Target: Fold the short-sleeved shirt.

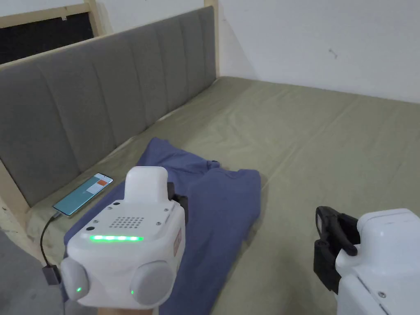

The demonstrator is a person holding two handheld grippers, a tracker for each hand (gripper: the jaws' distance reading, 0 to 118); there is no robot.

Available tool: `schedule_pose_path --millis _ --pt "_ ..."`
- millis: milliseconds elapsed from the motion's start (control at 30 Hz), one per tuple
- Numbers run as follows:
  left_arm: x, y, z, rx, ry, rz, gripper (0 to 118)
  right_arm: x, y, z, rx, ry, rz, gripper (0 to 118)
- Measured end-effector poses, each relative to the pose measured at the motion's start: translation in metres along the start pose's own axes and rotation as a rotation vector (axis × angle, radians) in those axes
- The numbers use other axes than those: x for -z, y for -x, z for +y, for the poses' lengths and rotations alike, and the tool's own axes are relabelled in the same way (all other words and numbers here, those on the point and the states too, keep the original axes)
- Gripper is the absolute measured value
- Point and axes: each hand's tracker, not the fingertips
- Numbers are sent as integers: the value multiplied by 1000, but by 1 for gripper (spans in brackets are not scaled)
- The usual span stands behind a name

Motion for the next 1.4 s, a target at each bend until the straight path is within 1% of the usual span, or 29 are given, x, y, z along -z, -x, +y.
schedule_pose_path --millis 67,167,200,233,333,367,400,433,467,500,533,567,633,767,867,900,967,1000,1067,1100,1133,1233,1300,1333,1400 --pt "41 1 -6 43 124 -24 0 4 -1 -4 6 28 3 0" --pt "104 8 -16 -29 276 -92 0 11 -4 -11 9 60 -7 0" --pt "123 11 -20 -76 313 -98 0 14 -5 -13 13 73 -7 0" --pt "138 13 -24 -88 348 -90 0 16 -6 -14 17 84 -8 0" --pt "174 17 -35 -132 420 -83 0 21 -10 -20 30 113 -10 0" --pt "177 15 -38 -122 475 -72 0 23 -12 -22 33 123 -11 0" --pt "183 12 -41 -109 500 -93 0 26 -13 -24 37 133 -14 0" --pt "186 10 -42 -95 510 -117 6 29 -15 -25 43 141 -15 0" --pt "188 9 -43 -101 506 -134 29 31 -16 -27 51 153 -14 0" --pt "188 6 -44 -103 515 -142 77 33 -17 -29 62 162 -12 0" --pt "190 4 -46 -106 521 -149 106 34 -18 -30 70 168 -8 0" --pt "192 1 -46 -112 518 -149 117 36 -19 -32 77 175 -4 0" --pt "199 -1 -46 -118 505 -151 117 37 -20 -36 79 190 1 0" --pt "222 -9 -46 -97 532 -92 117 41 -21 -44 63 223 2 0" --pt "243 -19 -56 -34 625 -61 117 41 -25 -48 81 240 8 0" --pt "244 -22 -59 -18 612 -43 117 41 -26 -49 84 248 9 0" --pt "241 -26 -55 -29 602 -31 115 42 -28 -51 82 261 3 0" --pt "239 -24 -53 -58 591 -13 105 43 -30 -52 83 268 -1 0" --pt "234 -15 -52 -124 555 29 79 44 -33 -54 94 279 -5 0" --pt "232 -12 -50 -126 538 41 66 43 -35 -55 107 283 -6 0" --pt "232 -11 -48 -114 549 27 56 43 -37 -56 120 285 -5 0" --pt "233 -6 -44 -78 552 37 43 40 -42 -58 165 295 0 0" --pt "235 5 -44 -90 561 130 0 37 -45 -59 173 297 -5 0" --pt "237 9 -46 -207 572 48 0 36 -46 -59 175 299 -13 0" --pt "234 15 -38 -259 589 44 0 32 -53 -59 180 300 -27 0"
